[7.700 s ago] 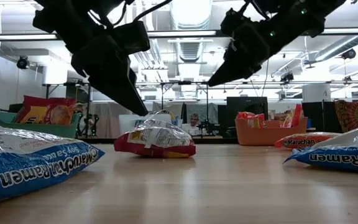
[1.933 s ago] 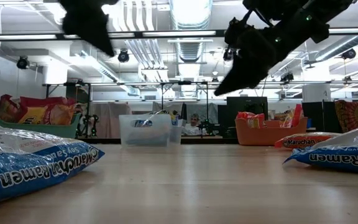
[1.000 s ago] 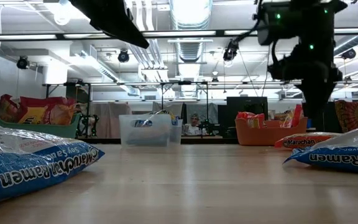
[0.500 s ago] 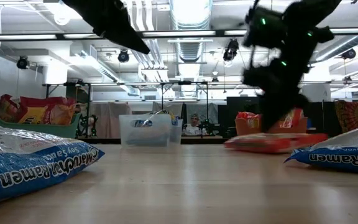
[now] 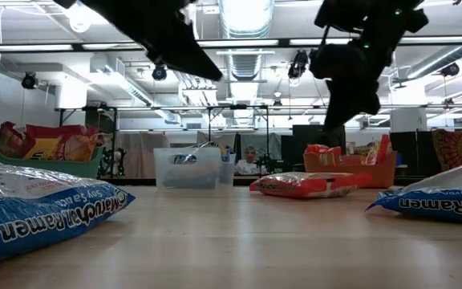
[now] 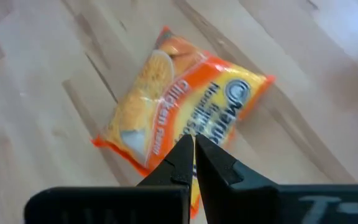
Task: Sort Maruchan noodles
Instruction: Put the orange noodle pack into the blue bin
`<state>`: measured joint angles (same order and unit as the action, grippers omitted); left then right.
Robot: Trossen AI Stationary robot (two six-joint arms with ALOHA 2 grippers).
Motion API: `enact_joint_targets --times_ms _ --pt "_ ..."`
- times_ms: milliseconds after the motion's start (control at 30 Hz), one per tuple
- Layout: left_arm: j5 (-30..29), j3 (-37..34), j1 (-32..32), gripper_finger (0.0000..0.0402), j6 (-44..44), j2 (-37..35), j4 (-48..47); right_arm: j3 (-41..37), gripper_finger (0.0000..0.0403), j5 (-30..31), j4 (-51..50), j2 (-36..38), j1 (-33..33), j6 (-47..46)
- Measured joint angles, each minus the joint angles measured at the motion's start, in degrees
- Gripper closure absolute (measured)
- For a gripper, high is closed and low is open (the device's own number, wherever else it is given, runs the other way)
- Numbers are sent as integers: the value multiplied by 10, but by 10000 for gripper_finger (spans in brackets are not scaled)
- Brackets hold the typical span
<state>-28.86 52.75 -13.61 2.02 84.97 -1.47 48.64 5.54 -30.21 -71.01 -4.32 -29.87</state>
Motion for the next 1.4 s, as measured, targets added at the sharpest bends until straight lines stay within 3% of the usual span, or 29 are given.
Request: enact_joint_targets --times_ms 133,367,767,1000,1200,1400 --pt "17 0 8 362 -15 50 67 -26 394 -10 -9 38 -8 3" --pt "104 1 44 362 -15 138 205 -93 394 -11 43 90 -15 -5" --pt "104 30 64 362 -15 237 265 -142 386 15 96 109 -19 -47" --pt "104 46 65 362 -15 263 272 -142 293 0 71 113 -35 -105" --pt "104 47 66 362 -15 266 273 -142 189 0 51 113 -36 -68" --pt "104 47 75 362 -15 266 287 -142 140 39 63 113 -36 -80"
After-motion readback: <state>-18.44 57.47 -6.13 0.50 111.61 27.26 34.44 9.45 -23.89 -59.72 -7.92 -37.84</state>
